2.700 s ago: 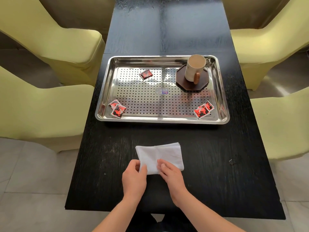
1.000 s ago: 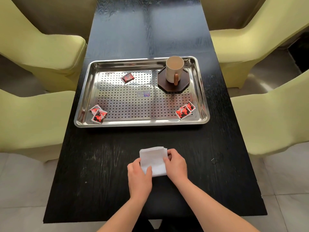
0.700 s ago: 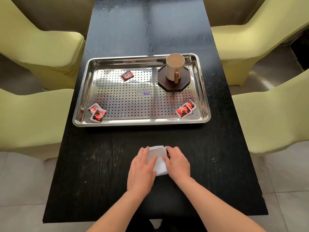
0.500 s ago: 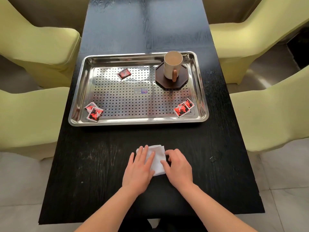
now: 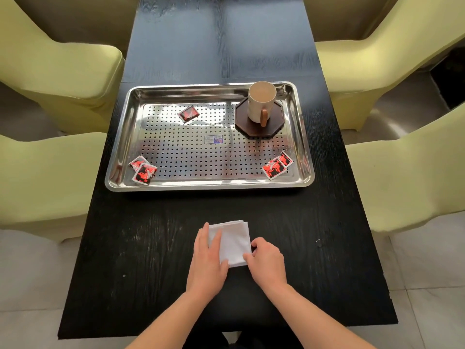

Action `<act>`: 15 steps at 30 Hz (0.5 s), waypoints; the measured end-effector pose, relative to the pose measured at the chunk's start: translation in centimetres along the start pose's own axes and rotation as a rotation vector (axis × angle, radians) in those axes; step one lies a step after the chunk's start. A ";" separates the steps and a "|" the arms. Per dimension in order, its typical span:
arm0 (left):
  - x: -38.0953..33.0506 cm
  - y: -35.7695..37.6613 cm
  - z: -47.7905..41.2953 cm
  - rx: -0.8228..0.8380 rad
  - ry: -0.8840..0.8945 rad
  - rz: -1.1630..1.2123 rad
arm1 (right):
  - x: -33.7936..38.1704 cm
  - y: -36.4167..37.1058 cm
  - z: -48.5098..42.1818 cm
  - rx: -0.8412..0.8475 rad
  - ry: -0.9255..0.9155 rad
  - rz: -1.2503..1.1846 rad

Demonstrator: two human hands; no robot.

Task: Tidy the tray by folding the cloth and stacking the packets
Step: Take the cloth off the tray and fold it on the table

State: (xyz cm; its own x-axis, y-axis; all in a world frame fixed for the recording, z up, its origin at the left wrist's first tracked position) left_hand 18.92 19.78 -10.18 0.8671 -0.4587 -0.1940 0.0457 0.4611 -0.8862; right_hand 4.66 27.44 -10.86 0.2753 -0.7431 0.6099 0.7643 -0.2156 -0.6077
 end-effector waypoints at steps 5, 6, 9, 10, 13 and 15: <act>1.2 -0.5 1.0 0.013 -0.417 0.549 | 0.2 0.0 0.2 -0.003 0.059 -0.042; 1.4 -0.2 0.7 0.042 -0.484 0.607 | 0.2 -0.1 0.2 -0.002 0.073 -0.048; 2.1 0.2 -0.1 0.107 -0.583 0.739 | 0.1 -0.2 0.2 0.018 0.109 -0.080; 2.3 0.3 -0.3 0.127 -0.590 0.792 | 0.0 -0.2 0.1 0.025 0.125 -0.104; 2.6 0.5 -0.6 0.195 -0.582 0.944 | -0.4 0.2 0.0 0.064 0.195 -0.280; 2.4 0.6 -0.6 0.243 -0.583 1.060 | -0.6 0.6 0.2 0.112 0.265 -0.428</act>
State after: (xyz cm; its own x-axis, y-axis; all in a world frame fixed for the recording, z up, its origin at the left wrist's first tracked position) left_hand 20.75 18.50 -11.38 0.6210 0.6062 -0.4968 -0.7775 0.5567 -0.2925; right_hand 5.07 27.88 -11.42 -0.2215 -0.7415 0.6334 0.8380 -0.4768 -0.2651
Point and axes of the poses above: each hand's wrist, its own z-axis away from the middle knuckle, its own y-axis out of the palm, x = y × z, the point moved 6 cm from there along -z, towards the middle knuckle, and after that the axes turned 15 degrees about -z, right-handed, at the moved point
